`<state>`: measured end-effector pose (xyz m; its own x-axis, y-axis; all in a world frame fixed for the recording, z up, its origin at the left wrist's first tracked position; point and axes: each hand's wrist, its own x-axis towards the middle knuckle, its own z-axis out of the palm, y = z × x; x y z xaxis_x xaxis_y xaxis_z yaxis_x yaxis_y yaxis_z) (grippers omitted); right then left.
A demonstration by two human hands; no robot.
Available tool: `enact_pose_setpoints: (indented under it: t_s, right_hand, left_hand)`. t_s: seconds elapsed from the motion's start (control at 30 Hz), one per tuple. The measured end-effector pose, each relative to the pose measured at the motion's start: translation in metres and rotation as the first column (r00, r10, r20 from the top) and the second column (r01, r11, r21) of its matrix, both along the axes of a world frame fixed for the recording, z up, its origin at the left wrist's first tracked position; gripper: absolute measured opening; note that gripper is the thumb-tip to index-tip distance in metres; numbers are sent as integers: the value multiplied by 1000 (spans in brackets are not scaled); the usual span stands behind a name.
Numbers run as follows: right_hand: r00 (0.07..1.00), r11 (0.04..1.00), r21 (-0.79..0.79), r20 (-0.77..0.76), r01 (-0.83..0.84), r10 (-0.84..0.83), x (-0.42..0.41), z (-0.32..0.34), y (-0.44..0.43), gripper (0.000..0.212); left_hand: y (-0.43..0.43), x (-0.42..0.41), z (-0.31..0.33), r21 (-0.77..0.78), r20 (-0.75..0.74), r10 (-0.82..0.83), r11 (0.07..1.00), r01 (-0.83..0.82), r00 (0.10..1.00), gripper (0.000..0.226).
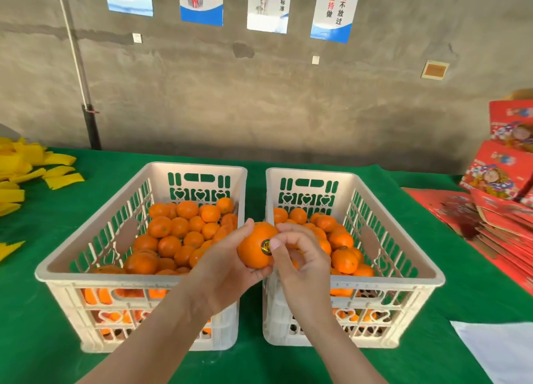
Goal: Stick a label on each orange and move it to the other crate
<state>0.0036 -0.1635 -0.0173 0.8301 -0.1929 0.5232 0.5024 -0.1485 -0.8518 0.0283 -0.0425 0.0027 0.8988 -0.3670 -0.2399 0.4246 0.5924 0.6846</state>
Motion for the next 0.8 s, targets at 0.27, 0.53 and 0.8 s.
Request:
enact_pose_setpoints:
  t_s: [0.27, 0.53, 0.8]
  right_hand:
    - [995, 996, -61, 78, 60, -55, -9, -5, -15, 11]
    - [994, 997, -16, 83, 78, -76, -11, -13, -23, 37]
    - [987, 950, -280, -121, -140, 110, -9, -39, -43, 71]
  left_hand:
    - [-16, -11, -1, 0, 43, -33, 999, 33, 999, 48]
    - [-26, -11, -2, 85, 115, -30, 996, 20, 993, 42]
    - [-35, -5, -21, 284, 198, -117, 957, 57, 973, 44]
